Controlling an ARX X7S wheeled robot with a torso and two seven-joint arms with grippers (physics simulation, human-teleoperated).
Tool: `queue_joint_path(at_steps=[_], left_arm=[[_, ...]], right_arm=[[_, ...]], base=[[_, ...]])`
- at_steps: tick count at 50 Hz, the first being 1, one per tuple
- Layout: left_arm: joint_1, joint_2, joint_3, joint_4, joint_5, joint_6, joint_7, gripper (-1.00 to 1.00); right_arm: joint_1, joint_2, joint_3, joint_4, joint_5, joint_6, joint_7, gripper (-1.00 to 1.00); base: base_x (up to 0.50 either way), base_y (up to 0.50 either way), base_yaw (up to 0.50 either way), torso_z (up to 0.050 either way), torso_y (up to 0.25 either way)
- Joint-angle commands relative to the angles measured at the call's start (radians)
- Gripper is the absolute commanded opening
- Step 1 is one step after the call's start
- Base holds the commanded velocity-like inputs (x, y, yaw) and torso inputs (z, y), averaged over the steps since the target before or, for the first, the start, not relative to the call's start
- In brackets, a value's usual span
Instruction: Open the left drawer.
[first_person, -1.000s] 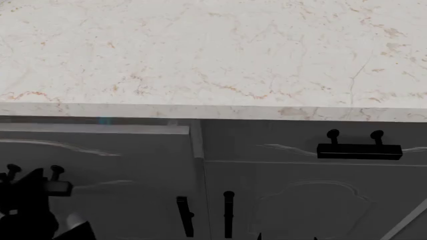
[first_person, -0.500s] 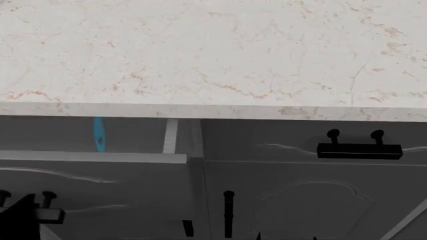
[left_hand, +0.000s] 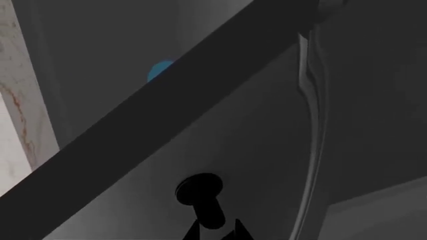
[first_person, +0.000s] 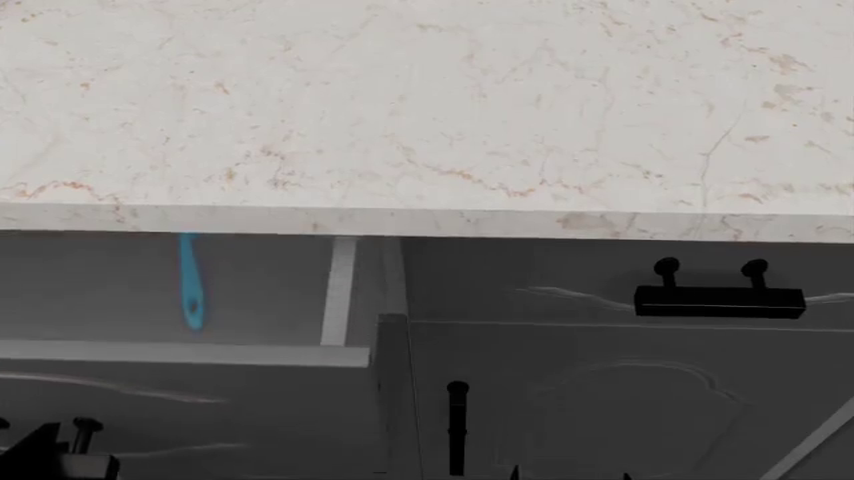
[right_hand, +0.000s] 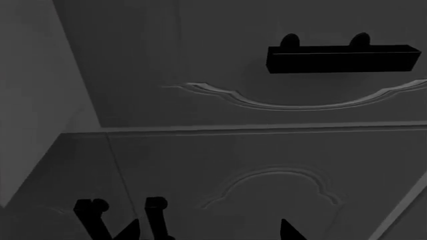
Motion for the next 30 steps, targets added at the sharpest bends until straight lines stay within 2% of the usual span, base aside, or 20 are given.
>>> queue_joint_path(at_steps=[1,30], left_arm=[[0.021,0.049,0.071,0.066,0.017,0.063,0.0,-1.0],[0.021,0.044,0.072,0.067,0.019,0.065,0.011,-1.0]], right_arm=[[-0.003,-0.015,0.012,-0.014,-0.015,0.013,-0.02,1.0],[0.002,-0.009,0.007,-0.012,-0.009,0.014,-0.01,1.0]], base=[[-0.15,0.0,0.0,0.0,0.01],[-0.18,0.0,0.0,0.001,0.001]])
